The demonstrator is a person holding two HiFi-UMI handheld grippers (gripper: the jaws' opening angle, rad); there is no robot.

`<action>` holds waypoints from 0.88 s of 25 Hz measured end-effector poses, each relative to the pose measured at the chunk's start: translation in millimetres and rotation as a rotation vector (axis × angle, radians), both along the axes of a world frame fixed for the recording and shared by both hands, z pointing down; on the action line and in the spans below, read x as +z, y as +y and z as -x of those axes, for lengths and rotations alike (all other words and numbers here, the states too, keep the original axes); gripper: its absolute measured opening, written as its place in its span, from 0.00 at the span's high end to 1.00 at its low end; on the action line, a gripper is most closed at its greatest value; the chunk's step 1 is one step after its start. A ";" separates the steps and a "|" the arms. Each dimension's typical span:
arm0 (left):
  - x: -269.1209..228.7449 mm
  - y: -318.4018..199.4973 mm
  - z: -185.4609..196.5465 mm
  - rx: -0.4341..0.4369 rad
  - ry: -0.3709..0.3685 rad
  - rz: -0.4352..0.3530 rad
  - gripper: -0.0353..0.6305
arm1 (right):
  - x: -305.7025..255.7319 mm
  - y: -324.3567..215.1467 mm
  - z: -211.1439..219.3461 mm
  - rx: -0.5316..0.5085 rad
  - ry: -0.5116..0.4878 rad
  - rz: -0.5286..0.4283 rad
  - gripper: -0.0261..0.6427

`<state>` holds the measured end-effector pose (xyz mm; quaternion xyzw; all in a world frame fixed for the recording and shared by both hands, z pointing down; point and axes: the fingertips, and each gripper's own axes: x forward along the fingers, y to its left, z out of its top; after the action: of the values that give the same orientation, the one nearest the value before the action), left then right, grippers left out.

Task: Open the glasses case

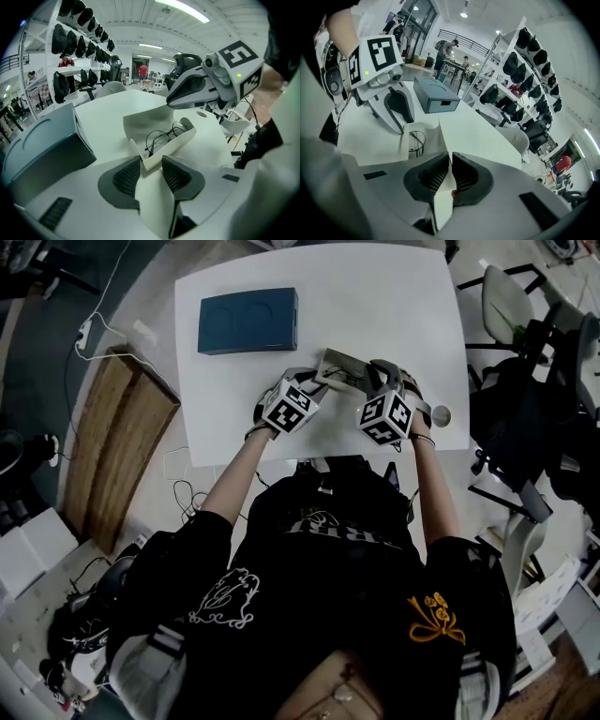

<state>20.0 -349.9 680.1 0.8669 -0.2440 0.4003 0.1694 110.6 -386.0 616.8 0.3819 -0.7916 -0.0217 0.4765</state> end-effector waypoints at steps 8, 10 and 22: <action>0.5 9.7 -4.1 0.018 -0.025 0.007 0.72 | 5.9 -34.7 -5.5 -0.001 0.028 -0.026 0.89; 3.2 12.8 -4.7 0.019 -0.027 0.013 0.72 | 7.3 -41.1 -5.6 0.008 0.021 -0.024 0.88; -12.3 19.6 -2.3 0.038 0.019 0.001 0.72 | -4.6 -29.7 -1.8 0.067 -0.067 0.006 0.83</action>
<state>22.3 -330.3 667.8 0.8751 -0.2257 0.3952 0.1646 112.4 -415.8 612.2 0.4073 -0.7939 0.0095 0.4514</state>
